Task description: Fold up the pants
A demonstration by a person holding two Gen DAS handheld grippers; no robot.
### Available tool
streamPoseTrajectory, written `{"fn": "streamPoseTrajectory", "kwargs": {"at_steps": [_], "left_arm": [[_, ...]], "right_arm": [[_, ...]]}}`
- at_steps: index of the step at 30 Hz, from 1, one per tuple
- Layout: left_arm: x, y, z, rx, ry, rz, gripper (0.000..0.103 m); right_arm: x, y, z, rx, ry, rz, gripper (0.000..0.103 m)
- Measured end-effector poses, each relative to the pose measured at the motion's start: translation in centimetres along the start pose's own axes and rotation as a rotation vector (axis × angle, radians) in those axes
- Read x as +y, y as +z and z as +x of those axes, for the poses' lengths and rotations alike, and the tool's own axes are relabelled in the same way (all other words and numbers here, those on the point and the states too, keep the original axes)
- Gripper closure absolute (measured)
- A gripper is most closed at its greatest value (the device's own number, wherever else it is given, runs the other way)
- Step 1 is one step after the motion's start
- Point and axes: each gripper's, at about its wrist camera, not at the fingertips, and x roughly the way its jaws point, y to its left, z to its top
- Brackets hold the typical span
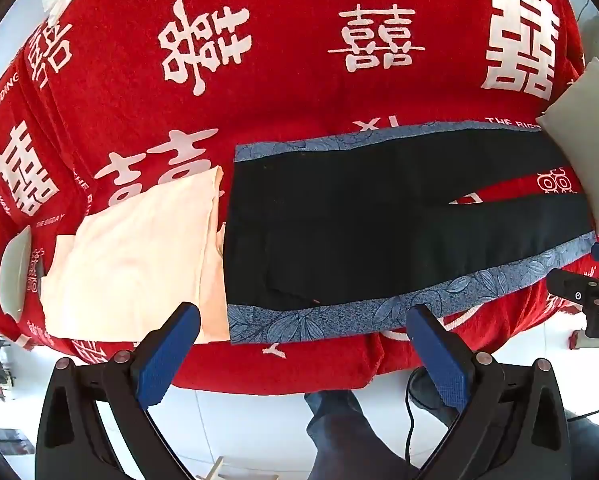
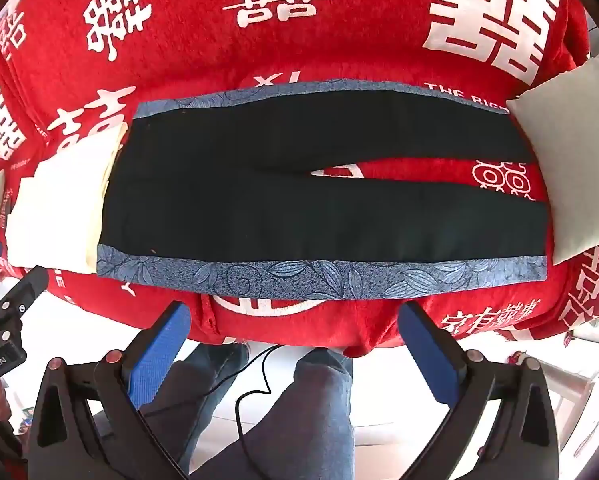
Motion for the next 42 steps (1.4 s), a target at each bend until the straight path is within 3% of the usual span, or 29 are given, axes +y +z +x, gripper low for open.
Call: {"fn": "streamPoseTrajectory", "kwargs": {"at_steps": [22, 27, 35, 42], "left_arm": [[0.1, 0.4, 0.3, 0.008, 0.016, -0.008, 0.000], [-0.1, 0.4, 0.3, 0.022, 0.053, 0.000, 0.000], [0.0, 0.4, 0.4, 0.026, 0.026, -0.007, 0.000], [-0.6, 0.4, 0.3, 0.087, 0.103, 0.012, 0.000]], "right_arm": [[-0.1, 0.6, -0.2, -0.010, -0.004, -0.012, 0.000], [-0.1, 0.7, -0.1, -0.011, -0.002, -0.011, 0.000], [-0.3, 0.9, 0.2, -0.001, 0.006, -0.014, 0.000], [-0.4, 1.0, 0.1, 0.002, 0.022, -0.022, 0.000]]}}
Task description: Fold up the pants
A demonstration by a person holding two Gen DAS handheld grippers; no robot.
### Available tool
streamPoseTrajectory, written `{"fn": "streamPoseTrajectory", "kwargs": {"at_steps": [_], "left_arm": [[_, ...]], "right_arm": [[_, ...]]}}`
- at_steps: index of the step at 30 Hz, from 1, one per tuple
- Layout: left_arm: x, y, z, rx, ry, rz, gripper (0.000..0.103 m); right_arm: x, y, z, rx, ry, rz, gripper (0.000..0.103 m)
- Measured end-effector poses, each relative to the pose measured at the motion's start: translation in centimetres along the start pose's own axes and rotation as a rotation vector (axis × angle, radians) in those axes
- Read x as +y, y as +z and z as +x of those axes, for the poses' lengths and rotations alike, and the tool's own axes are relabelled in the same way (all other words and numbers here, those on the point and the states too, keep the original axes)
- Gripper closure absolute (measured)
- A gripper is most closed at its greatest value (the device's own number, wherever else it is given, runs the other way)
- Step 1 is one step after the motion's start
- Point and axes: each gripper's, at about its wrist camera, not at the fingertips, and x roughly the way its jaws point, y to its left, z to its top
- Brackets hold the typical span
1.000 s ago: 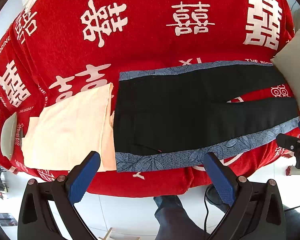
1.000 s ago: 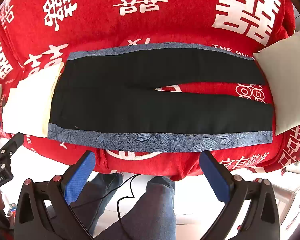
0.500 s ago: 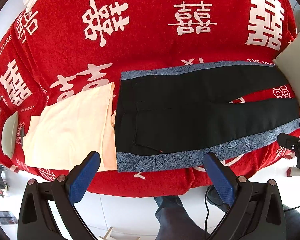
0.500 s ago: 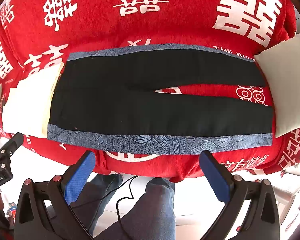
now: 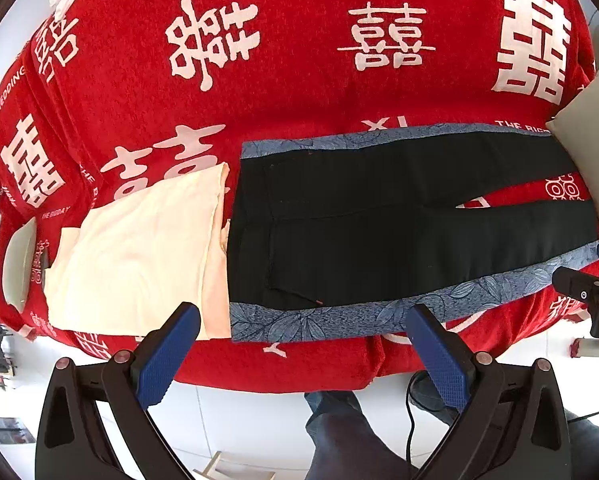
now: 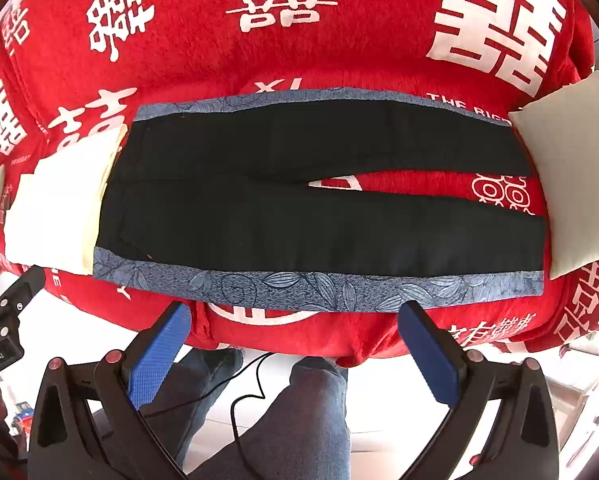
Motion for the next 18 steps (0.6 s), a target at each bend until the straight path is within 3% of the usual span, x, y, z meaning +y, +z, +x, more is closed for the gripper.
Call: {"fn": "streamPoseTrajectory", "kwargs": {"at_steps": [7, 13, 18], "left_arm": [[-1.3, -0.1, -0.9, -0.072, -0.023, -0.002, 0.000], [-1.9, -0.4, -1.2, -0.051, -0.028, -0.039, 0.000], [-2.1, -1.5, -1.2, 0.000, -0.073, -0.148, 0.000]], "right_arm": [[-0.6, 0.0, -0.3, -0.024, 0.002, -0.014, 0.000], [-1.3, 0.1, -0.4, -0.014, 0.006, -0.037, 0.000], [-2.4, 0.1, -0.5, -0.005, 0.034, -0.060, 0.000]]}}
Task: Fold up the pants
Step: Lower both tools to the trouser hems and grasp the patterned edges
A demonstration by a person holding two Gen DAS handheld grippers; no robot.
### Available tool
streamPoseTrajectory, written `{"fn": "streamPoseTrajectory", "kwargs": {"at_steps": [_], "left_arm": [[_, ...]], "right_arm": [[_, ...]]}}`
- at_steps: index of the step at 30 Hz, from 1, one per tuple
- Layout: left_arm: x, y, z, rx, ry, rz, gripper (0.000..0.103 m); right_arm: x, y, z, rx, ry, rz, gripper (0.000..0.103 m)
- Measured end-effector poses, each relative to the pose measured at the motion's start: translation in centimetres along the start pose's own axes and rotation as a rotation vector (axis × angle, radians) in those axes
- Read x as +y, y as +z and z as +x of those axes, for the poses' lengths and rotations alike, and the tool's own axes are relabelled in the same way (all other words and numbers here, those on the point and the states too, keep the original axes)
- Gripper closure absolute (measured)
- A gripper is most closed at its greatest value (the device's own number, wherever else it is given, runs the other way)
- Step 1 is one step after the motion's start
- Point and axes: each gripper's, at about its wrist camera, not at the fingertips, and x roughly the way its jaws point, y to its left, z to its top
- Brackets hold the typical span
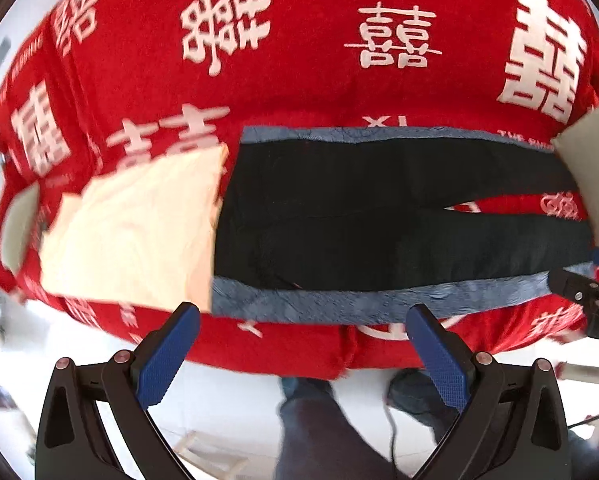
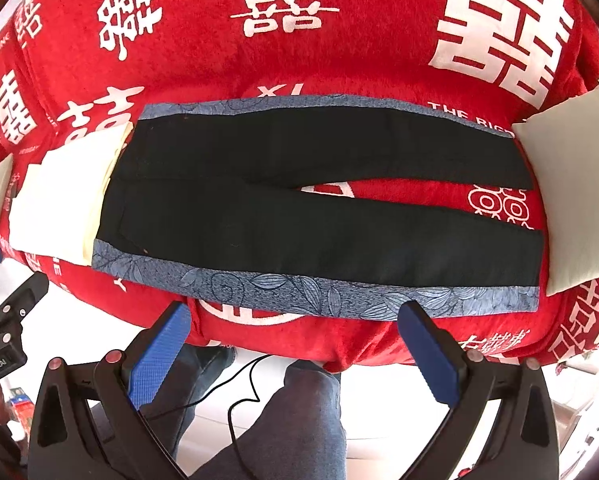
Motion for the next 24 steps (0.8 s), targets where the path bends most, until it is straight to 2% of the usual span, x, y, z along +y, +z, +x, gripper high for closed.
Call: {"fn": "streamPoseTrajectory", "kwargs": {"at_steps": [7, 9, 12, 15, 16, 19, 22, 24], "left_arm": [[-0.3, -1.9, 1.5, 0.023, -0.015, -0.136, 0.000], [-0.2, -2.3, 2.3, 0.057, -0.038, -0.161, 0.000], [0.6, -2.5, 3.4, 0.066, -0.071, -0.173, 0.000], [1.9, -2.6, 5.6, 0.060, -0.106, -0.178, 0.000], [2.6, -2.7, 7.0, 0.082, -0.109, -0.182, 0.000], [4.1, -3.1, 10.1, 0.112, -0.142, -0.203, 0.000], [5.4, -3.6, 13.1, 0.128, -0.156, -0.210, 0.000], [6.0, -3.9, 14.6, 0.134, -0.169, -0.220, 0.000]], "right_arm": [[-1.1, -0.1, 1.4, 0.024, 0.043, -0.062, 0.000], [-1.3, -0.3, 2.2, 0.041, 0.071, -0.051, 0.000], [-1.3, -0.8, 3.5, 0.070, 0.116, -0.010, 0.000], [-0.5, -1.2, 5.4, 0.088, 0.138, 0.016, 0.000], [-0.1, -1.5, 6.2, 0.094, 0.150, 0.030, 0.000], [1.0, -2.3, 9.2, 0.126, 0.221, 0.118, 0.000], [2.4, -3.0, 12.0, 0.132, 0.244, 0.155, 0.000], [3.4, -3.5, 13.8, 0.124, 0.295, 0.182, 0.000]]}}
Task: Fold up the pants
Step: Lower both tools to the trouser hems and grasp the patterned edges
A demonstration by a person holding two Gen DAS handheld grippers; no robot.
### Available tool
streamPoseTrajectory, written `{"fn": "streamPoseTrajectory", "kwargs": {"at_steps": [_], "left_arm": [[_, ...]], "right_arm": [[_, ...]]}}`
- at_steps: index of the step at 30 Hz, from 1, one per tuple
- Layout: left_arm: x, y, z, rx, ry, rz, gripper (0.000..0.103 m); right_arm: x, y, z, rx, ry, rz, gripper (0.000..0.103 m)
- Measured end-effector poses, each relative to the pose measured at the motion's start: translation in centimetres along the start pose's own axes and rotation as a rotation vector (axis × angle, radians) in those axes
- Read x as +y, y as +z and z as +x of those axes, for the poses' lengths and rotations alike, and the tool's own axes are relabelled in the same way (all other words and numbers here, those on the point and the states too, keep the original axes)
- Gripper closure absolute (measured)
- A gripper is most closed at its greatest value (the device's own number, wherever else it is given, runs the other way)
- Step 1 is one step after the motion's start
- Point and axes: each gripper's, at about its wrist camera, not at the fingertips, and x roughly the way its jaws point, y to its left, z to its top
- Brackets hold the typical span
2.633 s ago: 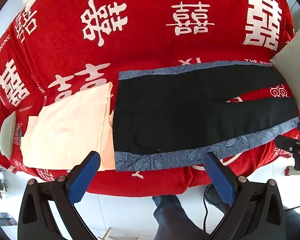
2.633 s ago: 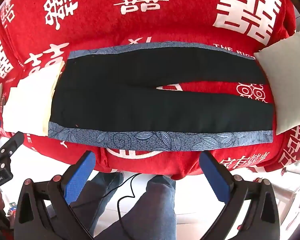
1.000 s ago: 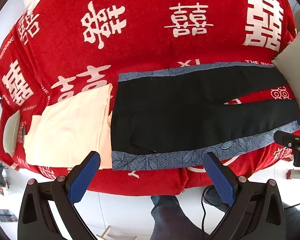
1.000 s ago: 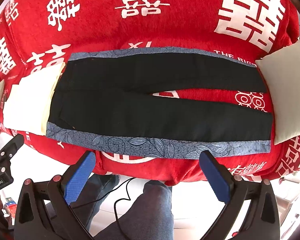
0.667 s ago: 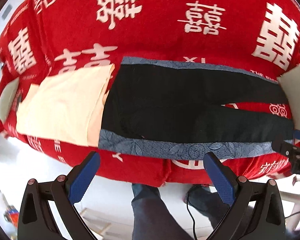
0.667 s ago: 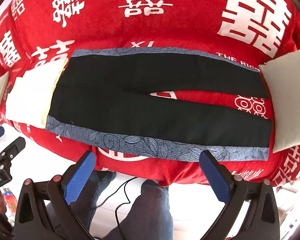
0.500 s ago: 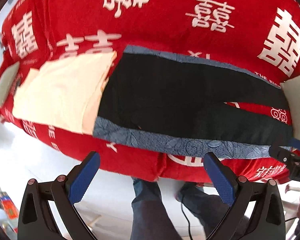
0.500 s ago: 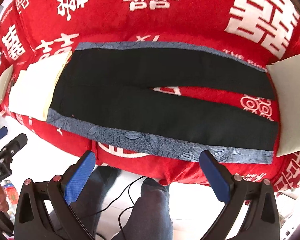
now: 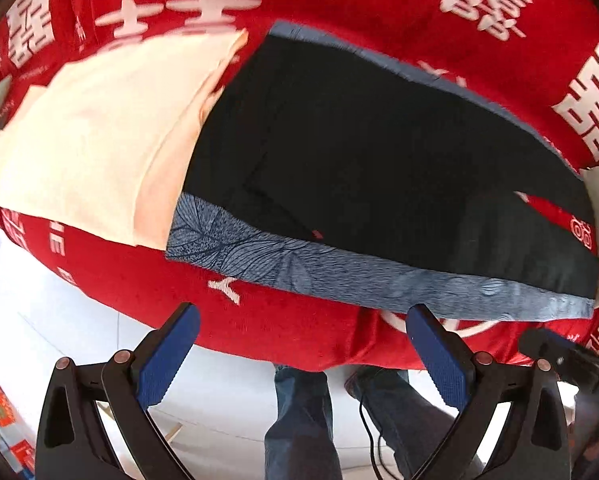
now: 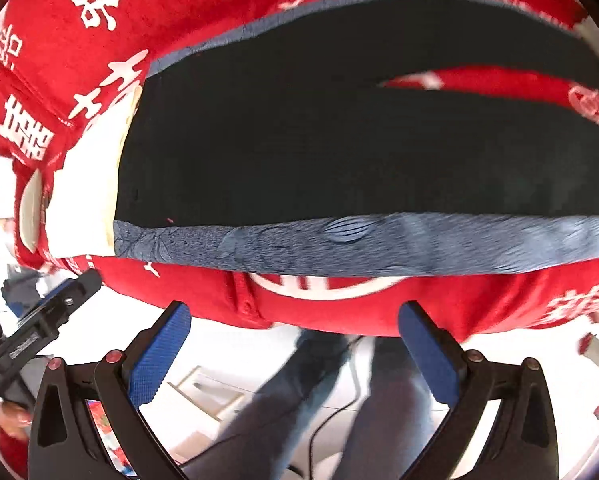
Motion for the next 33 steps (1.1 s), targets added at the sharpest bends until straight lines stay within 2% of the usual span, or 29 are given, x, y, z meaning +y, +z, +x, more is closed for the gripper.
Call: {"fn": "streamPoseTrajectory", "kwargs": {"at_steps": [5, 7, 8, 9, 11, 19, 20, 21, 23, 24, 26, 31, 32, 33], "left_arm": [[2.2, -0.2, 3.9, -0.006, -0.129, -0.066, 0.000], [3.2, -0.5, 5.8, 0.004, -0.193, -0.119, 0.011], [3.6, -0.6, 6.5, 0.017, -0.218, -0.137, 0.023], [3.9, -0.8, 7.2, 0.034, -0.242, -0.153, 0.028], [4.5, -1.2, 8.7, 0.065, -0.288, -0.192, 0.028], [4.1, -1.3, 9.8, 0.081, -0.381, -0.207, 0.028], [4.0, -1.2, 9.8, 0.085, -0.392, -0.213, 0.028], [4.0, -1.0, 9.8, 0.087, -0.403, -0.220, 0.028], [3.6, -0.5, 9.7, 0.093, -0.442, -0.244, 0.028], [3.7, -0.1, 9.6, 0.093, -0.458, -0.254, 0.027], [4.0, 0.6, 9.6, 0.094, -0.492, -0.291, 0.015], [5.2, 3.0, 10.3, 0.060, -0.536, -0.392, 0.015], [5.2, 3.4, 10.7, 0.051, -0.527, -0.406, 0.017], [5.2, 3.7, 11.0, 0.043, -0.517, -0.414, 0.037]], "right_arm": [[-1.0, -0.7, 4.3, -0.032, 0.206, 0.122, 0.000], [-2.0, -1.2, 5.9, -0.051, 0.264, 0.190, 0.002], [-2.5, -1.4, 6.7, -0.057, 0.304, 0.221, 0.007], [-3.1, -1.4, 7.5, -0.058, 0.353, 0.252, 0.017], [-3.9, -1.7, 9.2, -0.048, 0.426, 0.305, 0.033], [-3.9, -1.3, 12.5, -0.101, 0.595, 0.433, 0.034], [-4.0, -1.1, 12.6, -0.102, 0.610, 0.450, 0.044], [-3.9, -0.8, 12.6, -0.100, 0.619, 0.470, 0.066], [-3.8, -0.2, 11.8, -0.122, 0.671, 0.491, 0.083], [-3.6, 0.1, 11.1, -0.135, 0.692, 0.483, 0.084], [-3.0, 0.8, 9.7, -0.152, 0.712, 0.446, 0.084], [-1.8, 2.1, 7.7, -0.169, 0.736, 0.391, 0.084], [-1.6, 2.2, 7.6, -0.168, 0.738, 0.384, 0.084], [-1.4, 2.2, 7.5, -0.166, 0.738, 0.374, 0.084]]}}
